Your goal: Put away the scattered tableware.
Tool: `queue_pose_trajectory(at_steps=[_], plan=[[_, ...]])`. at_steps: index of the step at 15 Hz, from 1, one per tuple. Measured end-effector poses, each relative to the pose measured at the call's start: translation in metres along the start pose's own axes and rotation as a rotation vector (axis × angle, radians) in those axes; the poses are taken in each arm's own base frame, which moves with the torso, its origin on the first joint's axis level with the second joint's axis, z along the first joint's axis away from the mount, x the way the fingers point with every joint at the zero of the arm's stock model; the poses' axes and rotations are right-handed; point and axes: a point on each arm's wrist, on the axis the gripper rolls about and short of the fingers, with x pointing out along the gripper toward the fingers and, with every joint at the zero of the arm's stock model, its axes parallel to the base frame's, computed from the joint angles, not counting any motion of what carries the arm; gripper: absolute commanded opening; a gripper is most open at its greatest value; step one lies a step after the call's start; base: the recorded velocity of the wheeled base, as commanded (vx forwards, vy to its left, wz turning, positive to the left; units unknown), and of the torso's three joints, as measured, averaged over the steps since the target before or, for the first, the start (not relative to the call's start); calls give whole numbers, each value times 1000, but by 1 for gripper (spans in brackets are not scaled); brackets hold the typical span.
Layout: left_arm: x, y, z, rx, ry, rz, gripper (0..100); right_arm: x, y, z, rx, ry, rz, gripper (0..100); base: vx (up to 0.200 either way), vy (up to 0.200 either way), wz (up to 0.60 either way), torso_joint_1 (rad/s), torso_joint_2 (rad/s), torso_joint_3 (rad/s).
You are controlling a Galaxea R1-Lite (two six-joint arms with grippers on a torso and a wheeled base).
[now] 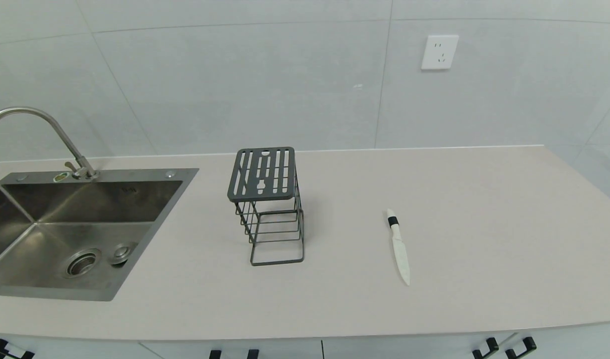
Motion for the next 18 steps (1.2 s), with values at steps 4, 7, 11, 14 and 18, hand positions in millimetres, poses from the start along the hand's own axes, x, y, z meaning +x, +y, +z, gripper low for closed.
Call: queue_pose_trajectory(at_steps=[4,7,11,14,18], plan=[[0,0,0,0,-1,0,100,0,0,0,0,0,0,100,0,0,0,0,0,0],[0,0,0,0,-1,0,100,0,0,0,1,0,0,100,0,0,0,0,0,0],[0,0,0,-4,0,1,100,0,0,0,2,0,-1,100,0,0,0,0,0,0],[0,0,0,-1,-1,1,100,0,0,0,0,0,-1,100,0,0,0,0,0,0],[0,0,0,-6,-1,1,100,0,0,0,-1,0,-2,100,0,0,0,143,-277,-128]])
